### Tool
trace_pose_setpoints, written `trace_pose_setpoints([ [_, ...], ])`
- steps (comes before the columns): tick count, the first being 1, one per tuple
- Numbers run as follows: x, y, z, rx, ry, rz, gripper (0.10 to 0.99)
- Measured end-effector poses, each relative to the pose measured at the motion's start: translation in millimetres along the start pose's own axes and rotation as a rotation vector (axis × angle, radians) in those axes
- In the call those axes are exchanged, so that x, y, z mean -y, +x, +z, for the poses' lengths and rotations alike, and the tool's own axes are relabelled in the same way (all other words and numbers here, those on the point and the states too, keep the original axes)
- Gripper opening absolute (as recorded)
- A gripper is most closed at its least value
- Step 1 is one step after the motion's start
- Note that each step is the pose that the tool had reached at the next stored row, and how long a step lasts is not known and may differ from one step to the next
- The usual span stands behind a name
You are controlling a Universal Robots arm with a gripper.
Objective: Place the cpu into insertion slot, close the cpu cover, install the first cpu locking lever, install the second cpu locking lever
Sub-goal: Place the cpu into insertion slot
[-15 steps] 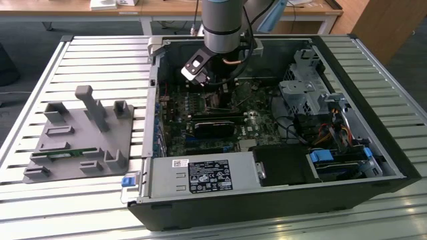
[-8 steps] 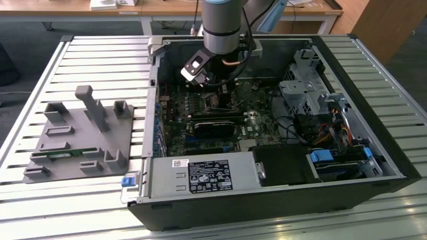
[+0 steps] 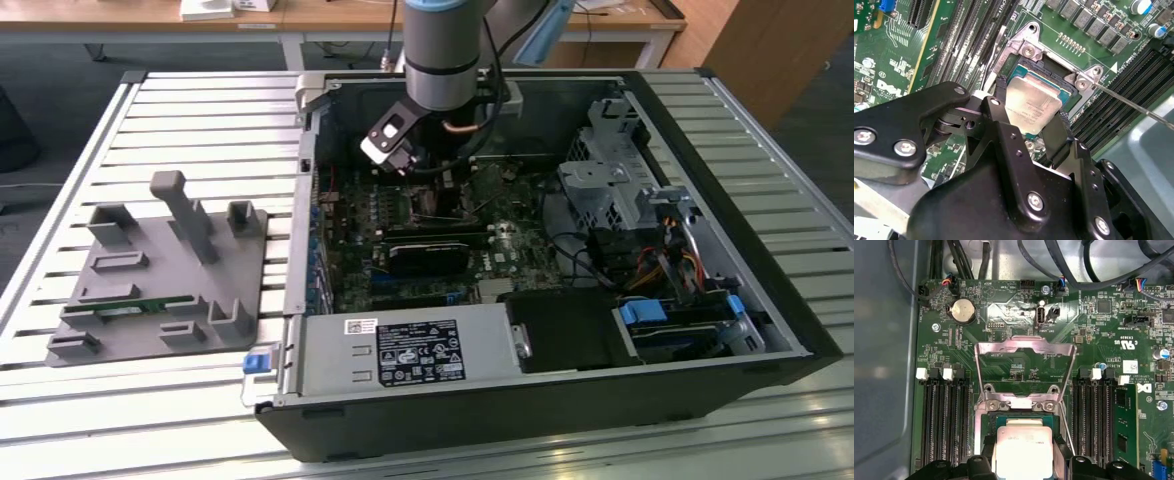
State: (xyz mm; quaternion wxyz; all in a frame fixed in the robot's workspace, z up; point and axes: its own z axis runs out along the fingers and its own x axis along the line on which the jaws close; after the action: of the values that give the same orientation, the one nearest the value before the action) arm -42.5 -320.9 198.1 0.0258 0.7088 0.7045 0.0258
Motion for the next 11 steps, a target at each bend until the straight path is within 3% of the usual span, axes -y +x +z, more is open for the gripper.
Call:
trace_pose_setpoints([
  [11,0.4,1.6,3.4,0.0001,0.0,0.0,0.537],
])
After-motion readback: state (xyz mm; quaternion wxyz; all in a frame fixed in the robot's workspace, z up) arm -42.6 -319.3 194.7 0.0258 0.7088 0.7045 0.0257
